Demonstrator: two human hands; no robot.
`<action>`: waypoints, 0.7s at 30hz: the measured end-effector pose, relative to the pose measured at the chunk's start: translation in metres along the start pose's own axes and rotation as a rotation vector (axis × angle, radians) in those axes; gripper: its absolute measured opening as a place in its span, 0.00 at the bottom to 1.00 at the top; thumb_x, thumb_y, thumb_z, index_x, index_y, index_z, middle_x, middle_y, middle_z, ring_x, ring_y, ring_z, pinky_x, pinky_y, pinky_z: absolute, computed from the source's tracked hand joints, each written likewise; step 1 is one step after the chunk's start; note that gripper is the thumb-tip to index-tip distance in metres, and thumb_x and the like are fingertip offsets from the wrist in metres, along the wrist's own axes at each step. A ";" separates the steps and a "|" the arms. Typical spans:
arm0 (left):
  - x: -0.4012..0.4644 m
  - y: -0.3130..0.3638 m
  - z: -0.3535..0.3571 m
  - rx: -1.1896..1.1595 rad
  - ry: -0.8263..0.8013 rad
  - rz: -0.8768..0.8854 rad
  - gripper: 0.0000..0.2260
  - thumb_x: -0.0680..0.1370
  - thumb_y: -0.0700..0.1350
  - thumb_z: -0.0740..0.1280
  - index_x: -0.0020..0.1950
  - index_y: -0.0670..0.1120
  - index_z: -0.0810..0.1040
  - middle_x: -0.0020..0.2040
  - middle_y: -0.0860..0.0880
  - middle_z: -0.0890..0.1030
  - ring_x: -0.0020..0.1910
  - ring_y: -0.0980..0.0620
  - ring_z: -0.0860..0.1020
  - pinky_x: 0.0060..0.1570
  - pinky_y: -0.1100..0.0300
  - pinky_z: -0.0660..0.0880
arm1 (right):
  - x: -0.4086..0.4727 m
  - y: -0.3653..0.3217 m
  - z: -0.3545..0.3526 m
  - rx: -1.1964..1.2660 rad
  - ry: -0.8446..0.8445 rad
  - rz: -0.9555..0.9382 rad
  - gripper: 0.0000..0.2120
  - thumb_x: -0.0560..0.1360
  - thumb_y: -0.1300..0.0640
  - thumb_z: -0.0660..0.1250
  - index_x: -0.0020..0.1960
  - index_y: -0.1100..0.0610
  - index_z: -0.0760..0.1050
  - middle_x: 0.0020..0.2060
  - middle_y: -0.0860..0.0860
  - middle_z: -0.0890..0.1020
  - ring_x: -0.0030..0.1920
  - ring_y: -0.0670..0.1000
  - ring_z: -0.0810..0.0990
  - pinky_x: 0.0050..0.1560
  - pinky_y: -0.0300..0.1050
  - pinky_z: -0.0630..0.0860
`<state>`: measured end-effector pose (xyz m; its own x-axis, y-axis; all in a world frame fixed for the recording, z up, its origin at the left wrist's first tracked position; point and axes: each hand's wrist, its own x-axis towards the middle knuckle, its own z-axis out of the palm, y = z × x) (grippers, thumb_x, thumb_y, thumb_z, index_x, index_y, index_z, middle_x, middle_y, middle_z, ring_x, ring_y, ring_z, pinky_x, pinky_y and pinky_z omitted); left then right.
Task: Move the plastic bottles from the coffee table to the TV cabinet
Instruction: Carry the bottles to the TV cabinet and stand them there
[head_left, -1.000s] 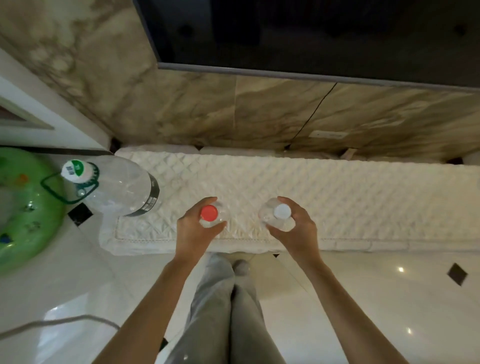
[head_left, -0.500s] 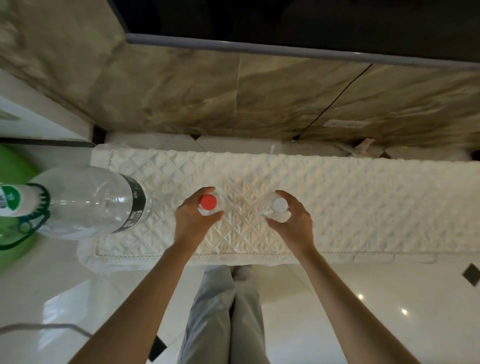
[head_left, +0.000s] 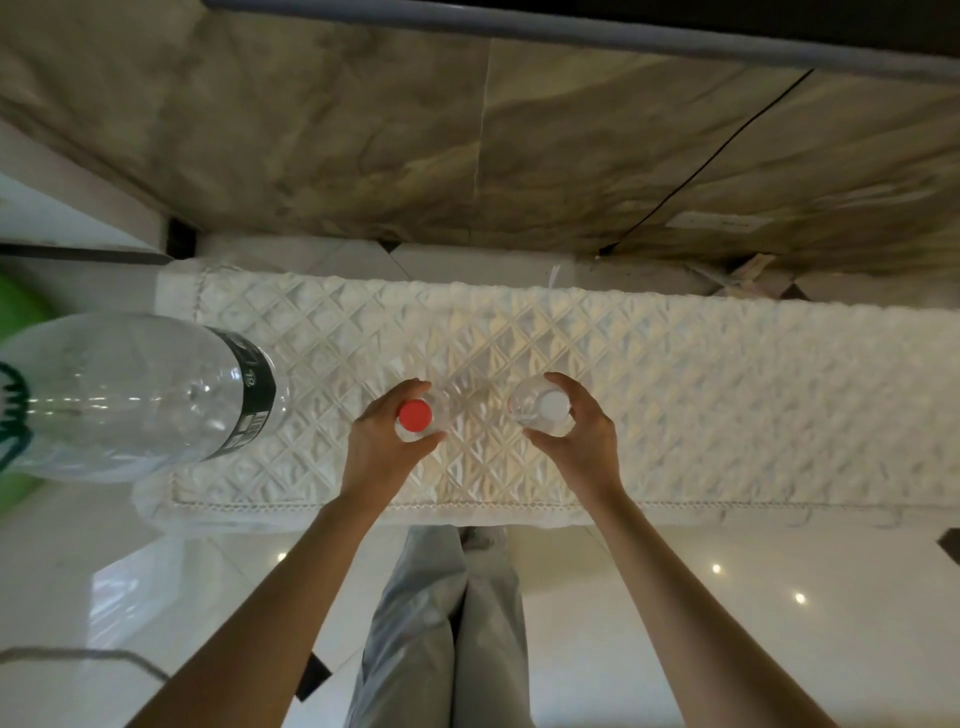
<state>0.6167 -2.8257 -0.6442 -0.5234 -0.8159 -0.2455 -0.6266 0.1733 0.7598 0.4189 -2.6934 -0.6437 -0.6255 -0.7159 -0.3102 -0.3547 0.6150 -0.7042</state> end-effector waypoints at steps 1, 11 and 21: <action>0.000 -0.001 0.000 0.006 0.000 0.016 0.27 0.63 0.44 0.80 0.60 0.47 0.77 0.57 0.51 0.81 0.56 0.55 0.78 0.57 0.68 0.71 | 0.000 0.001 0.000 0.003 0.001 -0.003 0.30 0.64 0.56 0.78 0.64 0.49 0.72 0.60 0.46 0.78 0.58 0.48 0.76 0.58 0.42 0.73; -0.004 0.007 -0.009 0.015 -0.084 -0.018 0.32 0.63 0.44 0.80 0.65 0.45 0.74 0.59 0.47 0.78 0.56 0.50 0.77 0.55 0.65 0.71 | -0.009 -0.004 -0.013 -0.039 -0.080 -0.003 0.37 0.66 0.50 0.77 0.70 0.51 0.66 0.67 0.47 0.72 0.65 0.50 0.72 0.61 0.46 0.72; -0.017 0.064 -0.051 0.383 -0.217 0.091 0.29 0.74 0.49 0.70 0.72 0.44 0.66 0.70 0.42 0.69 0.68 0.43 0.68 0.65 0.51 0.67 | -0.077 -0.041 -0.064 -0.001 0.001 0.101 0.37 0.69 0.43 0.72 0.72 0.53 0.63 0.70 0.50 0.69 0.70 0.51 0.66 0.64 0.43 0.65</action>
<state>0.6146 -2.8291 -0.5607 -0.6695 -0.6604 -0.3400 -0.7199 0.4640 0.5161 0.4368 -2.6419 -0.5501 -0.6587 -0.6497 -0.3795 -0.2899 0.6845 -0.6688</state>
